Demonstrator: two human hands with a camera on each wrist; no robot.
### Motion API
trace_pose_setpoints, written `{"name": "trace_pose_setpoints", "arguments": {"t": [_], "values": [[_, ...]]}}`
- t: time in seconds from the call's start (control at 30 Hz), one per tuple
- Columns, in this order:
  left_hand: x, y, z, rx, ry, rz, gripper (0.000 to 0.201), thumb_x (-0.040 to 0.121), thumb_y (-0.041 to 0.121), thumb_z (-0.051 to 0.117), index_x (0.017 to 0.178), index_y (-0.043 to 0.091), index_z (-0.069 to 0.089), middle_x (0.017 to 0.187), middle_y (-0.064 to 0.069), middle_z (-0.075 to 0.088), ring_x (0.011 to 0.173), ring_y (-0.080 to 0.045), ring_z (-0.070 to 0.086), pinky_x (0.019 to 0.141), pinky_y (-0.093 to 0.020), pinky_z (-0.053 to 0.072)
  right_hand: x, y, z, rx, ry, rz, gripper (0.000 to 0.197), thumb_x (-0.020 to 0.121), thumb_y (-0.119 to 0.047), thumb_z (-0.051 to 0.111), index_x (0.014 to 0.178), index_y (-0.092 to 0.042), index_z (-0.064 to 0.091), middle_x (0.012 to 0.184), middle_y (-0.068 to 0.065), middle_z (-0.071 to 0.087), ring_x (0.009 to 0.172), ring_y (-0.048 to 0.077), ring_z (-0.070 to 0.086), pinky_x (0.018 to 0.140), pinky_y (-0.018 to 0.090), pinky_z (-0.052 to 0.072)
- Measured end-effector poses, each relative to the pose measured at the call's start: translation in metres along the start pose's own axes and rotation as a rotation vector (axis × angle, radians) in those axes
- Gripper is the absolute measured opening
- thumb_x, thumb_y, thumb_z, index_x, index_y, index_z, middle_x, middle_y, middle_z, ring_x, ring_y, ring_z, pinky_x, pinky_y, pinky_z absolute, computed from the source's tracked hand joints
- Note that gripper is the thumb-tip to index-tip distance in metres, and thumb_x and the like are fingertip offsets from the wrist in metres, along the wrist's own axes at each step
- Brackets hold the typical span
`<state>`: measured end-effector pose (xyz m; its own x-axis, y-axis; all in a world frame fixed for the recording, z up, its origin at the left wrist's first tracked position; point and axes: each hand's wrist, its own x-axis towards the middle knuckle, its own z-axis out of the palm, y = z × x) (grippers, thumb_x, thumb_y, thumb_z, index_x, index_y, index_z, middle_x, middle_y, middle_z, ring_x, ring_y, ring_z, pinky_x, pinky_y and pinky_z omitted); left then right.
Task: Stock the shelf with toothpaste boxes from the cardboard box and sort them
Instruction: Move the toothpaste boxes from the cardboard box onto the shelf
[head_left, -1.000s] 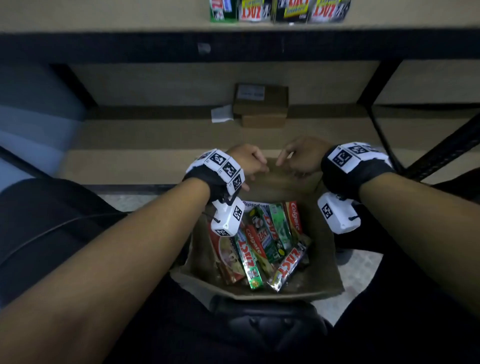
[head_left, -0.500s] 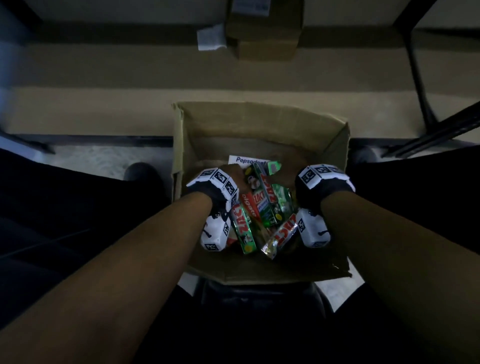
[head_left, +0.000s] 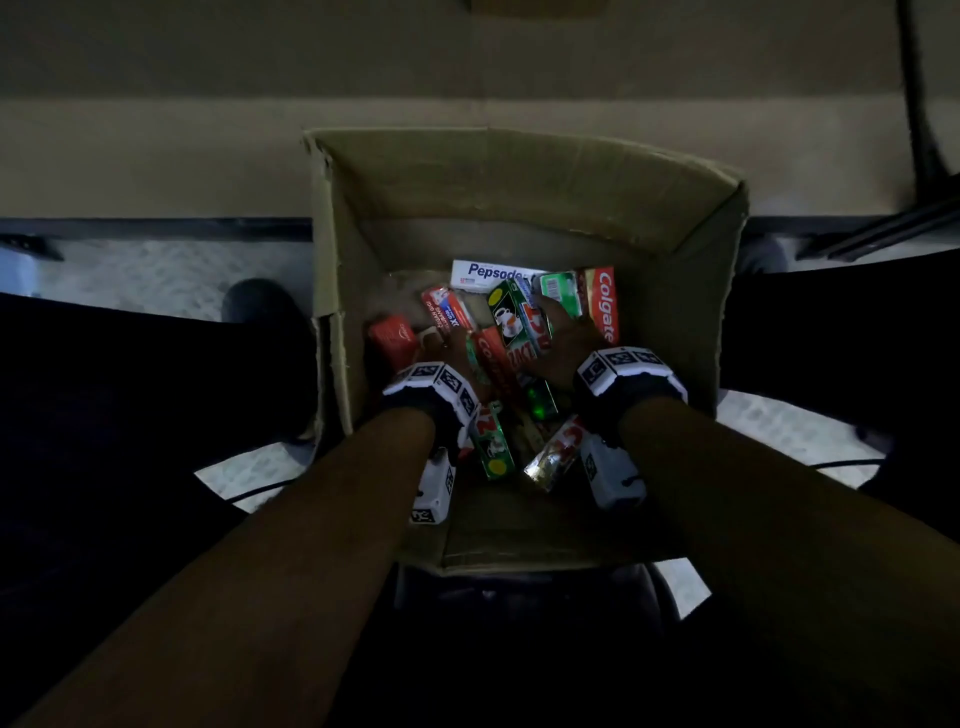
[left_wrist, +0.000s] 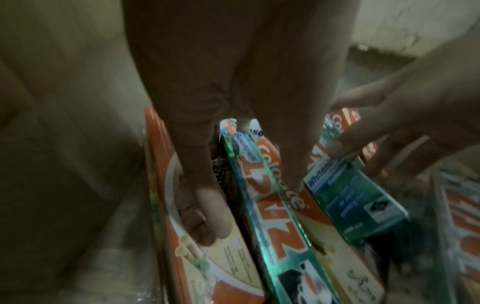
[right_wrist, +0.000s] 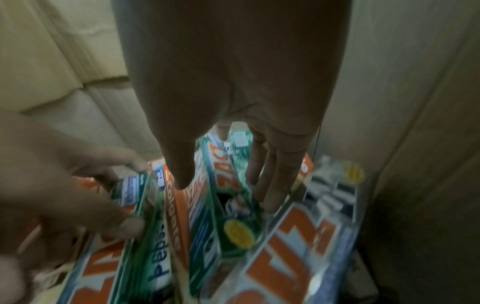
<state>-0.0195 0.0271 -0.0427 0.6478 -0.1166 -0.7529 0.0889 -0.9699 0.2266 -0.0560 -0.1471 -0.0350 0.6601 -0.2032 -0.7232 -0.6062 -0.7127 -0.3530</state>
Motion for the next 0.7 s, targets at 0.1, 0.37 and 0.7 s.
{"name": "trace_pose_setpoints", "arguments": {"t": [0.1, 0.37, 0.7], "values": [[-0.001, 0.001, 0.004, 0.008, 0.038, 0.052, 0.085, 0.081, 0.041, 0.073, 0.150, 0.015, 0.030, 0.149, -0.017, 0.036, 0.136, -0.039, 0.040, 0.112, -0.050, 0.036, 0.020, 0.013, 0.019, -0.003, 0.024, -0.057, 0.106, 0.066, -0.057, 0.063, 0.137, -0.070, -0.015, 0.155, 0.009, 0.035, 0.132, 0.041, 0.047, 0.104, 0.058, 0.042], [-0.005, 0.006, 0.013, -0.002, 0.154, 0.070, 0.094, 0.079, 0.060, 0.052, 0.152, 0.013, 0.016, 0.149, -0.026, 0.033, 0.136, -0.044, 0.035, 0.112, -0.054, 0.032, -0.005, 0.003, 0.009, -0.017, 0.058, -0.078, 0.094, 0.079, -0.045, 0.060, 0.136, -0.072, -0.010, 0.145, 0.012, 0.043, 0.126, 0.043, 0.049, 0.105, 0.061, 0.039], [-0.014, 0.019, 0.000, -0.104, 0.104, -0.022, 0.086, 0.086, 0.021, 0.071, 0.154, 0.013, 0.018, 0.154, -0.026, 0.023, 0.137, -0.045, 0.033, 0.113, -0.050, 0.033, -0.019, -0.010, -0.001, 0.153, 0.040, -0.148, 0.075, 0.082, -0.041, 0.062, 0.143, -0.060, 0.022, 0.143, 0.002, 0.053, 0.127, 0.028, 0.054, 0.110, 0.044, 0.042]]}}
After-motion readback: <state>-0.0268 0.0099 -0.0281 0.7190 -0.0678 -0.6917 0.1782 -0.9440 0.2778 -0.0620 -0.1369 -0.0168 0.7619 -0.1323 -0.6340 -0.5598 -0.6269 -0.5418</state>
